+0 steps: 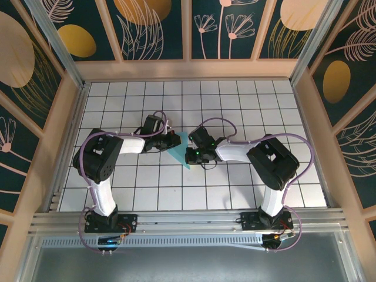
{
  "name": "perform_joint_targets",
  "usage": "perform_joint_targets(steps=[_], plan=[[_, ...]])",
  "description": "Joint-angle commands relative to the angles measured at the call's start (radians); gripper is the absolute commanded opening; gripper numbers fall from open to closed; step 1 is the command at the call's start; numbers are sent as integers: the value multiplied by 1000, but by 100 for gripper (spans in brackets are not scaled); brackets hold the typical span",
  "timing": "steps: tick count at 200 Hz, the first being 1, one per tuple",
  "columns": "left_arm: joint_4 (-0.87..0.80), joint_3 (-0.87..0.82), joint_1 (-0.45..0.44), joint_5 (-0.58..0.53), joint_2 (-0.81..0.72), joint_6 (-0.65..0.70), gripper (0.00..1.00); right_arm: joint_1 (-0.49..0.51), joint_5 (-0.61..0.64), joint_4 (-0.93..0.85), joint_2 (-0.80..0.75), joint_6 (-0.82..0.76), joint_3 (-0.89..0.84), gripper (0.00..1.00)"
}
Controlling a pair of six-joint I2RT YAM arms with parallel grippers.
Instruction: Fold a paper plane with a square sheet of paper (fold left side to right side)
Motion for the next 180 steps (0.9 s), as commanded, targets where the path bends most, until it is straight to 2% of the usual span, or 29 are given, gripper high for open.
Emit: perform_joint_targets(steps=[1,104,180], plan=[[8,1,-5,-5,27,28,1,13,71,-236,93,-30,-50,0],[-64,-34,-6,-113,50,77,0,-6,47,-210,4,-15,35,0],[-58,-46,-5,-126,34,72,0,-65,-79,-102,-166,-22,4,0]])
